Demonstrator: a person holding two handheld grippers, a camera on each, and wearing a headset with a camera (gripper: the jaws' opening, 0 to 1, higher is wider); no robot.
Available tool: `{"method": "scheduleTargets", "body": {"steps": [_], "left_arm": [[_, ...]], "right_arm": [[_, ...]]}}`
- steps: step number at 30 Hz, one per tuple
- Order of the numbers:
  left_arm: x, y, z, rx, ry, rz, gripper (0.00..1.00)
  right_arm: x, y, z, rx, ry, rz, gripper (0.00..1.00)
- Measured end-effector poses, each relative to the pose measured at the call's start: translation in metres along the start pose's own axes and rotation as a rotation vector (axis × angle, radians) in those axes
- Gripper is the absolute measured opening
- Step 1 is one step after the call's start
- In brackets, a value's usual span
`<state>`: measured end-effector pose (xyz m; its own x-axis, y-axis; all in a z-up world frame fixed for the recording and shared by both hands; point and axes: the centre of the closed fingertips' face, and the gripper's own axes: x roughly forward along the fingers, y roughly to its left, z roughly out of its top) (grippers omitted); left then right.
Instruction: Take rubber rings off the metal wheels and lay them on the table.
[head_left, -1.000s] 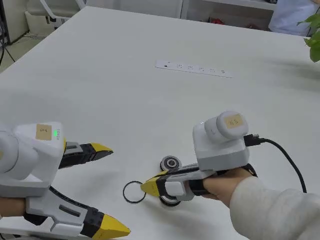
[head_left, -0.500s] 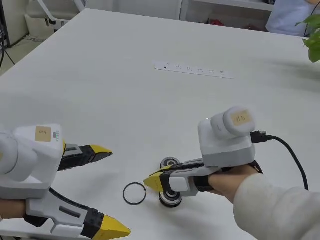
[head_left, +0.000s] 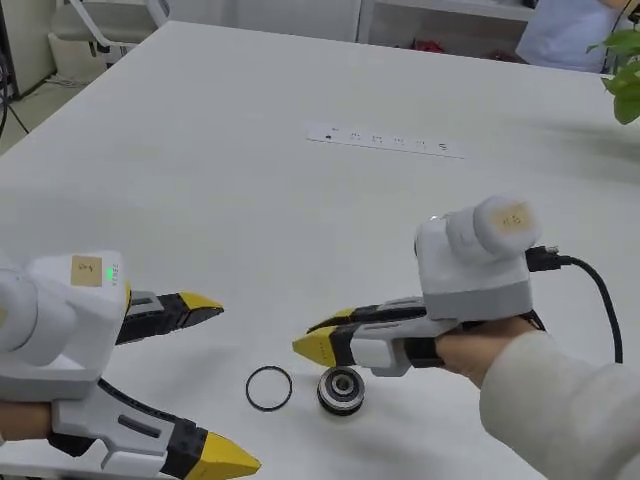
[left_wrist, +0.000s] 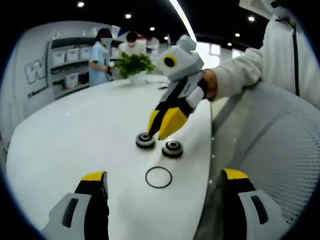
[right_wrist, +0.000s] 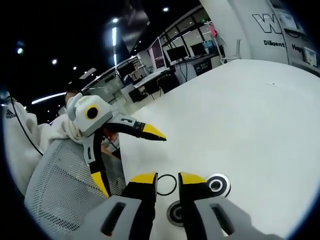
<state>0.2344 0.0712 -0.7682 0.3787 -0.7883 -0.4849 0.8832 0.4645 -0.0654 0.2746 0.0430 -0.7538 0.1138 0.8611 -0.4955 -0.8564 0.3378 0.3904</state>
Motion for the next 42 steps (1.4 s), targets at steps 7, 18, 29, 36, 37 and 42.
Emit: {"method": "scheduleTargets", "body": {"steps": [7,18,29,36,37,42], "left_arm": [[0.000,0.000,0.000,0.002,0.001,0.003,0.95],[0.000,0.001,0.000,0.005,0.007,0.006,0.94],[-0.001,0.002,0.001,0.014,0.007,0.014,0.93],[-0.005,0.005,0.010,0.002,-0.022,0.026,0.90],[-0.006,0.005,0.012,0.000,-0.031,0.026,0.89],[-0.012,0.003,0.036,0.010,-0.087,0.032,0.93]], "right_arm": [[-0.011,-0.001,0.013,-0.038,-0.038,-0.013,0.15],[-0.032,-0.003,0.032,-0.073,-0.105,-0.046,0.17],[-0.052,-0.002,0.047,-0.093,-0.164,-0.051,0.25],[-0.064,-0.011,0.047,-0.098,-0.177,-0.081,0.29],[-0.066,-0.012,0.046,-0.098,-0.180,-0.085,0.30],[-0.069,-0.016,0.044,-0.106,-0.180,-0.093,0.34]]}}
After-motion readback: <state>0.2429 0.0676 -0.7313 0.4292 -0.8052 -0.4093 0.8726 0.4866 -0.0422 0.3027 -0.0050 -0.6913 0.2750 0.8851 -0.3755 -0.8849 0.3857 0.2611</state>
